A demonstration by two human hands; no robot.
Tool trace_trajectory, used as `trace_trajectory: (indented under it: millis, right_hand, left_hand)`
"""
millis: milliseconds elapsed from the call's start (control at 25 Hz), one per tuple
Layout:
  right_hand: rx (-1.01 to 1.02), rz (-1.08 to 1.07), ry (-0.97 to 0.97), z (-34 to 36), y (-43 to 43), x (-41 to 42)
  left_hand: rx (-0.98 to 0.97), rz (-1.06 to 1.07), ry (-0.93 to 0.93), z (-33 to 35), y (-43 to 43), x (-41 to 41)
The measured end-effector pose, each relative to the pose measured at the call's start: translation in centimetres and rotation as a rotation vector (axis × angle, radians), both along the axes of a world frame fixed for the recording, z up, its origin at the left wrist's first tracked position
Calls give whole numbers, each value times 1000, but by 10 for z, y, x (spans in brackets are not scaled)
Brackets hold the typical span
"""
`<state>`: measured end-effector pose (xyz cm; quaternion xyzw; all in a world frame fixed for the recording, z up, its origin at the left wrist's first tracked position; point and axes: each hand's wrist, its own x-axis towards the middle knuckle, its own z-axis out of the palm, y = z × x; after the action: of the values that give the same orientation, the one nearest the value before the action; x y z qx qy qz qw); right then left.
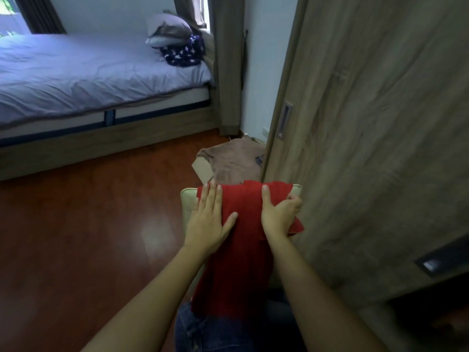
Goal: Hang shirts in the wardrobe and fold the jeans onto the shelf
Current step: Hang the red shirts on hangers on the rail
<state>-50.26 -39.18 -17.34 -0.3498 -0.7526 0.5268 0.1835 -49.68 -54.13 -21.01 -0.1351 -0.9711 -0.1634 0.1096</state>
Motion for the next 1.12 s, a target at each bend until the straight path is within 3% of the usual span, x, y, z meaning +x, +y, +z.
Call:
trace_trajectory:
  millis: [80, 160, 240, 360, 520, 720, 960, 1120]
  right_hand:
    - [-21, 69, -139, -2, 4, 4]
    - [59, 162, -131, 2, 16, 11]
    - [136, 229, -10, 18, 36, 23]
    - [156, 259, 181, 57, 69, 45]
    - [179, 437, 473, 132, 93, 85]
    - [305, 531, 676, 220, 108, 145]
    - [324, 449, 789, 256, 126, 194]
    - [337, 355, 789, 253, 150, 217]
  left_hand:
    - [47, -24, -69, 0, 1, 9]
    - [26, -19, -105, 5, -1, 20]
    - [104, 22, -21, 20, -2, 33]
    - [437, 12, 181, 57, 4, 50]
    - [752, -77, 295, 119, 28, 58]
    - [1060, -218, 173, 176, 65, 49]
    - [984, -824, -367, 168, 124, 77]
    - [1189, -906, -381, 186, 173, 106]
